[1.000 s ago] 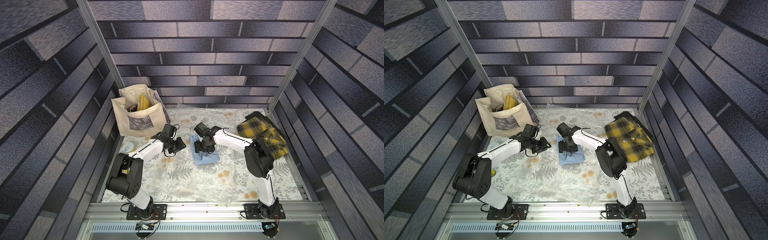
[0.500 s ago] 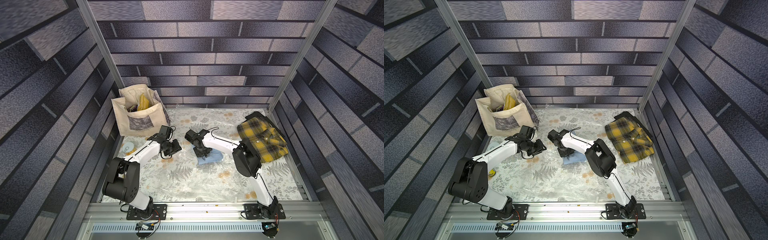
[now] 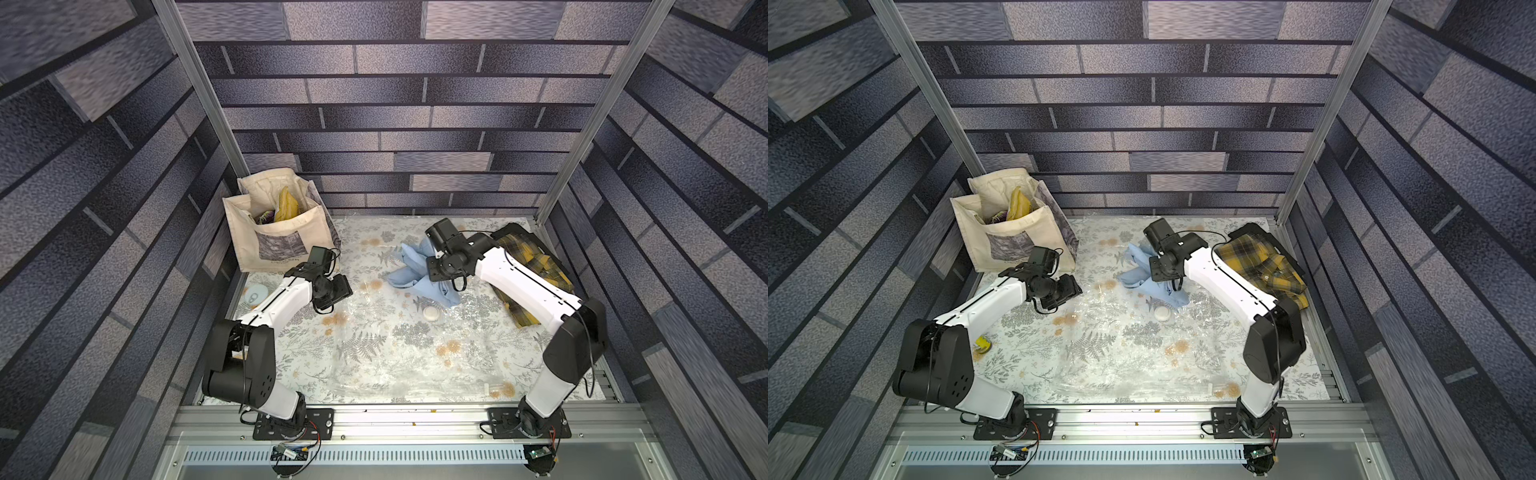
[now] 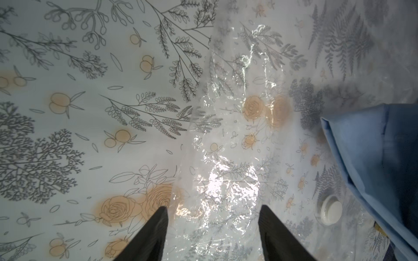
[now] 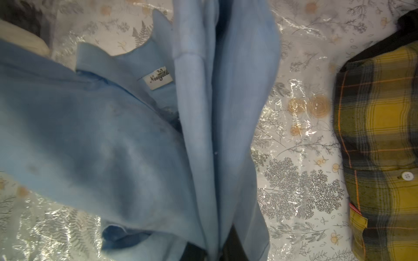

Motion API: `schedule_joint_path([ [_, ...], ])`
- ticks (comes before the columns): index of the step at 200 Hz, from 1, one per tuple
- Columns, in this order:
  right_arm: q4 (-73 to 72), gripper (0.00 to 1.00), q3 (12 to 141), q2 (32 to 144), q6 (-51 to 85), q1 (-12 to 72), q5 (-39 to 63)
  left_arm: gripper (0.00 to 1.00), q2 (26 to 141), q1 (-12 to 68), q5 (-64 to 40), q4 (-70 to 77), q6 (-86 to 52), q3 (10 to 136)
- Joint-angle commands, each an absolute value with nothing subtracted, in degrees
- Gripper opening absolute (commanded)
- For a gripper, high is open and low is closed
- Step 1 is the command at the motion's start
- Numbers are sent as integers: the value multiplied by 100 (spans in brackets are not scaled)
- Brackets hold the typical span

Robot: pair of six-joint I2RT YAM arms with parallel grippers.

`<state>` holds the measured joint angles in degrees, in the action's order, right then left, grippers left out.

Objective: Place the folded shirt into the vacuum bag
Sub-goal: Pick up the shirt in the vacuum bag.

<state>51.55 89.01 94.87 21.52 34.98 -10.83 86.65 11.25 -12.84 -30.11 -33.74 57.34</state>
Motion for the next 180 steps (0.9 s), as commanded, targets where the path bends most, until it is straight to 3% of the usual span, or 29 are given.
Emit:
schedule_joint_path([
  [1,4865,0,8117,9181,2650,3250,-373,69,8882,1249,-1038,-3249,-3208,5932],
  [58,4188,0,7290,9570,2787,3609,-383,68,9079,1730,-893,-3151,-3260,6075],
  [70,4315,4,7389,9838,2778,3766,-429,68,9097,1773,-888,-3166,-3248,6091],
  [133,4399,49,7596,10424,3426,4046,-378,67,9123,1859,-958,-3051,-3274,6009],
  [161,4475,75,7721,10598,3909,4169,-533,67,9119,1878,-978,-3051,-3254,5973],
  [169,4499,87,7755,10632,4054,4215,-644,67,9099,1872,-980,-3029,-3255,5960],
  [180,4604,92,7856,10743,4210,4293,-813,67,9087,1872,-989,-3023,-3257,5937],
])
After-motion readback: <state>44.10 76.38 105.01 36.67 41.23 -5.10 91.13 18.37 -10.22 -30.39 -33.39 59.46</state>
